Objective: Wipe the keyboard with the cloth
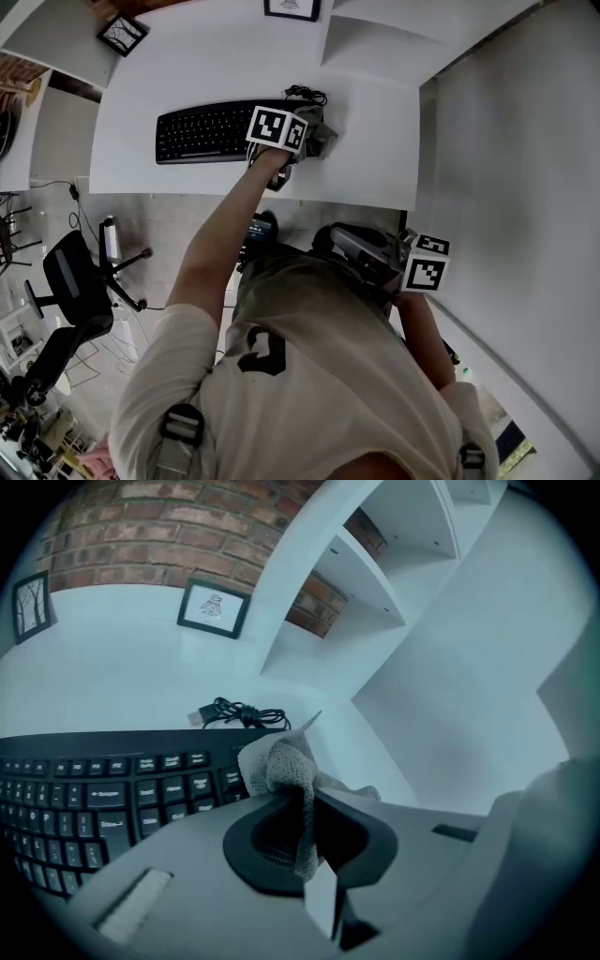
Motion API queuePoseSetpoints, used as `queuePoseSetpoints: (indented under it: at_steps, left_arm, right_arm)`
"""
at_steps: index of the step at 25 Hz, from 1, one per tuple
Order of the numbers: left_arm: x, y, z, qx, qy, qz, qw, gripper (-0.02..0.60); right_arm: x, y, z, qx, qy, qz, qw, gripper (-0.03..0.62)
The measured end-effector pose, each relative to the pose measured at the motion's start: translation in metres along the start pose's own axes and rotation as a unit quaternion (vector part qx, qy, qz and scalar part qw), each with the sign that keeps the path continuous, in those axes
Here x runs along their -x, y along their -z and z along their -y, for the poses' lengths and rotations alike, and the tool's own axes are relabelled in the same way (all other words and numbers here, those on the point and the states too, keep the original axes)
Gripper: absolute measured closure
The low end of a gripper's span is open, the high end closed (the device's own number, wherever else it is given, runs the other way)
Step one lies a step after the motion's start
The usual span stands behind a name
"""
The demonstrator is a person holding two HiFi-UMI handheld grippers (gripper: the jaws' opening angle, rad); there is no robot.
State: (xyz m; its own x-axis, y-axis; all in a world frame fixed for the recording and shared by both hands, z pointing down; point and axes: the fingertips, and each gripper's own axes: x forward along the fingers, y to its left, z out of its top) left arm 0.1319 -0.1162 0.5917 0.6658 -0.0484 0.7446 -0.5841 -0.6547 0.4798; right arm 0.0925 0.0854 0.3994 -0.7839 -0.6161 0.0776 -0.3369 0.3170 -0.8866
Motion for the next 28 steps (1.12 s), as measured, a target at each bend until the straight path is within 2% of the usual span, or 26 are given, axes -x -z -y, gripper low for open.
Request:
queuePoseSetpoints:
  at_steps: [4,6,13,17,20,24,28]
  left_arm:
    - [-0.004,-0.008,0.025,0.017,0.030,0.023,0.9991,0.572]
    - [0.008,-0.007,0.025,0.021,0.025,0.043,0.9985,0.572]
    - [0.108,0.022,0.014,0.070,-0.012,0.143,0.9871,0.572]
    - [0.155,0.031,0.037,0.076,-0.012,0.194,0.9779,0.572]
    - [0.166,0.036,0.070,0.070,0.006,0.232,0.9701,0.572]
    - [0.176,0.044,0.116,0.057,0.061,0.259,0.9622,0.572]
    - [0.196,0.059,0.129,0.061,0.093,0.275,0.9549,0.572]
  right_arm:
    - [0.022,-0.006,0.001,0.005,-0.003,0.013,1.000,0.588]
    - [0.030,-0.008,0.002,0.012,-0.007,0.018,1.000,0.588]
    - [0.042,-0.015,-0.002,0.027,-0.035,0.014,0.999,0.588]
    - [0.044,-0.016,-0.008,0.024,-0.058,0.007,0.998,0.588]
    - [0.041,-0.011,-0.012,0.016,-0.081,-0.008,0.997,0.588]
    - [0.038,0.001,-0.017,0.015,-0.098,-0.029,0.995,0.588]
    - [0.031,0.011,-0.028,0.018,-0.110,-0.032,0.993,0.588]
